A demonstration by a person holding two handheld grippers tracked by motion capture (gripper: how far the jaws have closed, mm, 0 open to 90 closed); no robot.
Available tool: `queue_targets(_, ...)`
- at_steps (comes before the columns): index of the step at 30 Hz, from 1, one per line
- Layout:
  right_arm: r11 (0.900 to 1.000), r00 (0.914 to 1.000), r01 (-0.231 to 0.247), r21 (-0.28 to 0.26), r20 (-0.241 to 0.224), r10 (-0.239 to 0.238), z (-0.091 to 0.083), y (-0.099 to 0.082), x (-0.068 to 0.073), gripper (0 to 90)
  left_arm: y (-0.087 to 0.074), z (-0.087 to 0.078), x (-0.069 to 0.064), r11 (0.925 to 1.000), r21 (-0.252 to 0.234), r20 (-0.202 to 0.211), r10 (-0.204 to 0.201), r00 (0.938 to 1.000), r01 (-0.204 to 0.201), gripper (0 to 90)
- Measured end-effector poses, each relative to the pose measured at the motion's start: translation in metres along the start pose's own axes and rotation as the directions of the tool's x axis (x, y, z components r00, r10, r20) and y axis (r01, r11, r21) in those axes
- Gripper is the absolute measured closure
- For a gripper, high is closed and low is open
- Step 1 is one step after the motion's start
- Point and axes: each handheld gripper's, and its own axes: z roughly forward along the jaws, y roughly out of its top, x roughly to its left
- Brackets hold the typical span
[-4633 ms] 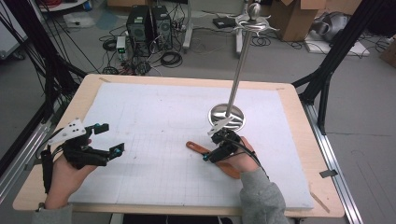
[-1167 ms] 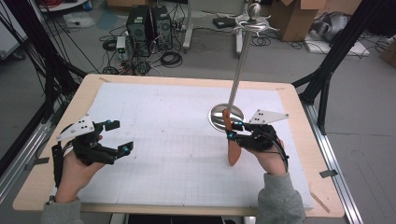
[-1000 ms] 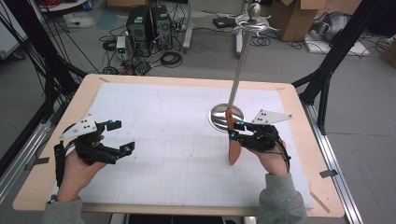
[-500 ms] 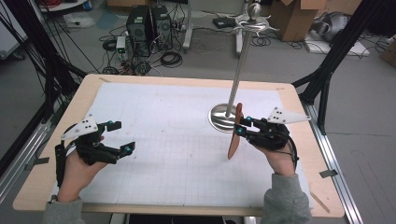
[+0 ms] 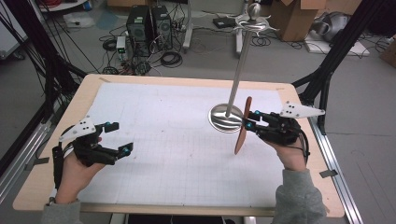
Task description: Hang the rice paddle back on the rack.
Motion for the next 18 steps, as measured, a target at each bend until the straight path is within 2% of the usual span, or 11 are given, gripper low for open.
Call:
queue_targets(6, 0.9997, 0.9999, 0.009, -0.021, -0.005, -0.009, -0.013, 0.013, -0.007, 64.7, -0.003, 0.0, 0.001, 1.0, 0.005, -0.009, -0.008, 0.9999, 0.008, 1.8)
queue_targets(11, 0.9998, 0.9997, 0.003, -0.021, 0.025, -0.002, -0.024, 0.021, -0.017, 64.7, -0.005, 0.003, 0.003, 0.9998, 0.02, -0.014, -0.007, 0.9999, 0.008, 1.8)
queue_targets(18, 0.9991, 0.9995, 0.004, -0.042, 0.031, -0.003, -0.031, 0.028, -0.026, 64.7, -0.007, 0.005, 0.003, 0.9995, 0.031, -0.01, -0.01, 0.9999, 0.01, 1.8)
